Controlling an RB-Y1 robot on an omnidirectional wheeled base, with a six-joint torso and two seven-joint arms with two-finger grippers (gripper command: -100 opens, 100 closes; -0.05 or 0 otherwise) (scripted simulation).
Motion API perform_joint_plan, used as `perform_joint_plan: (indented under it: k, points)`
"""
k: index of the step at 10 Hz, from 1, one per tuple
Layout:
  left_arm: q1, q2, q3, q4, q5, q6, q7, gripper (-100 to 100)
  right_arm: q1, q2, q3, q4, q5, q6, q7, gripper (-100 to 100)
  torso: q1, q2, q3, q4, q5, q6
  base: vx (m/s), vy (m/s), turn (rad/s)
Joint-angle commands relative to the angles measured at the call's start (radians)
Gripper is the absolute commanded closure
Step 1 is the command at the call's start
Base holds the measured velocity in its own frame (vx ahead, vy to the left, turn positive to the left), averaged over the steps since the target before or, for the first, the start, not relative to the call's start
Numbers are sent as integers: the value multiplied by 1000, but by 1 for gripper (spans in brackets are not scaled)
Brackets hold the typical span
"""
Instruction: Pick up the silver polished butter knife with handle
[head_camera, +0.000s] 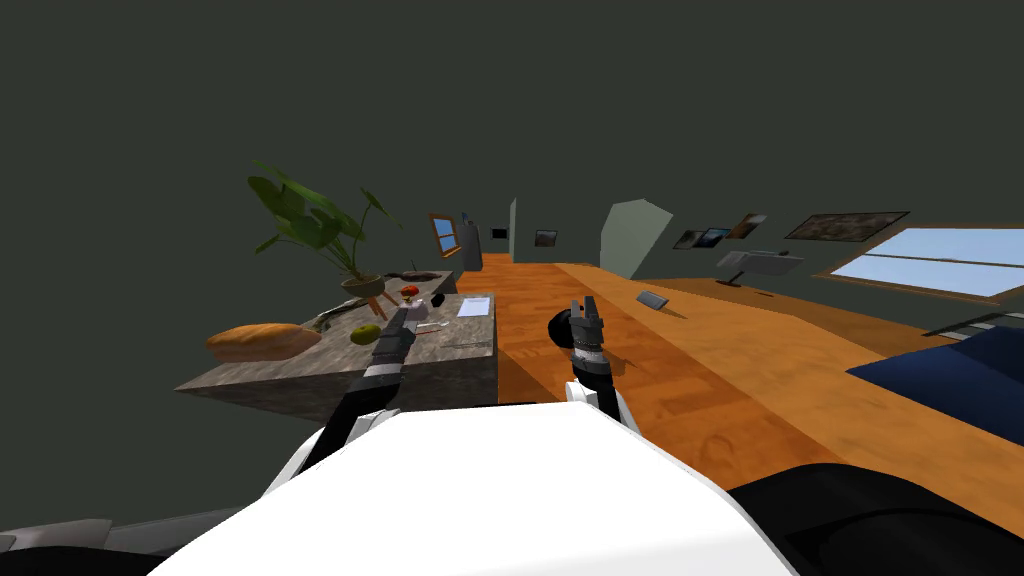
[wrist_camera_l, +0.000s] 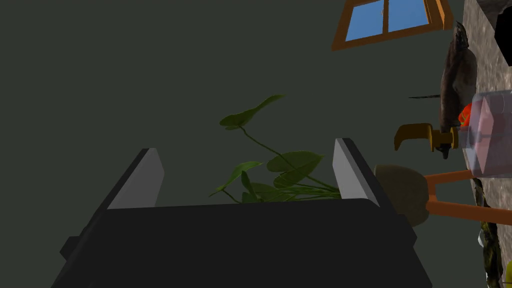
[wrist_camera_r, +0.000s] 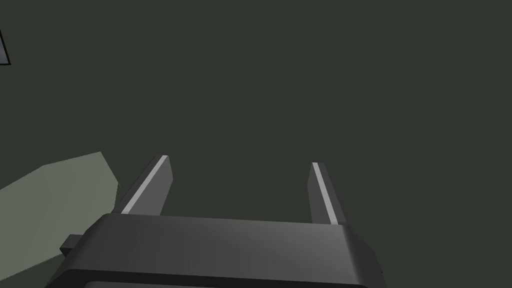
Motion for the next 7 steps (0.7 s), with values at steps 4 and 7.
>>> perform_joint_plan:
  k: [4, 7]
  points:
    - [82, 34, 40, -21, 11, 111, -20, -100, 0, 0, 0, 0, 0, 0, 0, 0, -4, -1, -1, 0, 0, 0, 31, -172, 141]
    - [135, 47, 71, -27, 20, 190, -37, -100, 0, 0, 0, 0, 0, 0, 0, 0, 3, -1, 0, 0, 1, 0, 23, -125, 95]
